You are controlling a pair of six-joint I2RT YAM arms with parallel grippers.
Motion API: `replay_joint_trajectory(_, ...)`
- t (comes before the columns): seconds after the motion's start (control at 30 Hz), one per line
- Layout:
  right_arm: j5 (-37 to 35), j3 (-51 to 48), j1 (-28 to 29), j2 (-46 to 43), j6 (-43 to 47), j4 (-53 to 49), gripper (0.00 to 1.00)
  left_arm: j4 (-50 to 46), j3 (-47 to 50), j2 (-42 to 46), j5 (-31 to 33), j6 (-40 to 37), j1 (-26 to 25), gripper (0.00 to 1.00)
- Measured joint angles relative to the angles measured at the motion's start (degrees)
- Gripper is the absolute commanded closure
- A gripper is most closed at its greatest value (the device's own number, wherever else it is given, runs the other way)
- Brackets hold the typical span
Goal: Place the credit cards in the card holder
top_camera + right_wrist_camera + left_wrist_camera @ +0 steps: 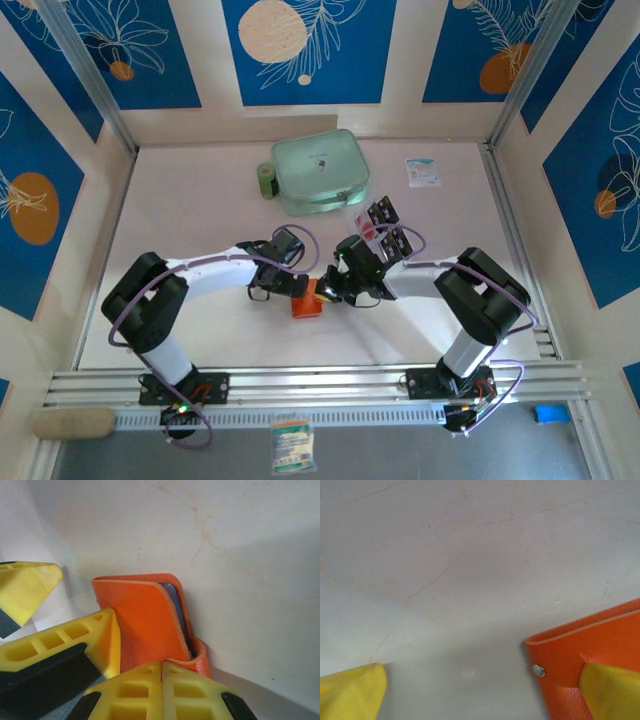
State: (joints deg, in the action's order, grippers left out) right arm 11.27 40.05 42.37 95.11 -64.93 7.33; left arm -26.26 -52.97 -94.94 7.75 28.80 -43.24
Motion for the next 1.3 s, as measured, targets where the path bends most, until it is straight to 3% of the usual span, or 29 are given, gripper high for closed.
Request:
replay_joint_trajectory(0.17, 0.1, 5.0, 0.7, 0.0, 2.8, -7.1, 0.66, -0.9, -0.6, 0.0, 0.0, 0.0, 0.2, 0.00)
replay_joint_trajectory(0.47, -0.3, 11.7, -1.7, -9.3, 6.5, -15.6, 0.39, -4.3, -6.5, 3.7, 0.0, 0.8, 4.9, 0.00)
replay_joint_trajectory(0.6, -0.6, 12.0, -4.9, -17.1, 8.0, -18.8, 0.09, -4.7, -10.6, 8.5, -0.1, 0.9, 7.6, 0.00)
replay_joint_trajectory(0.67, -1.0, 12.0, -7.5, -21.2, 8.8, -21.4, 0.02, -4.7, -12.0, 11.2, 0.1, 0.9, 9.1, 0.00)
replay_joint_trajectory(0.97, -7.9, 15.1, -27.8, -38.1, 15.2, -34.2, 0.01, -4.7, -12.5, 23.6, 5.9, -1.7, 16.9, 0.00)
replay_joint_trajectory(1.13, -17.9, 17.2, -36.8, -39.2, 20.5, -35.2, 0.01, 0.7, -8.3, 29.0, 12.6, -8.1, 20.2, 0.00)
replay_joint_trajectory(1.3, -25.2, 15.5, -44.7, -34.7, 22.9, -30.8, 0.01, 9.5, -2.3, 30.9, 17.3, -15.8, 24.4, 0.00)
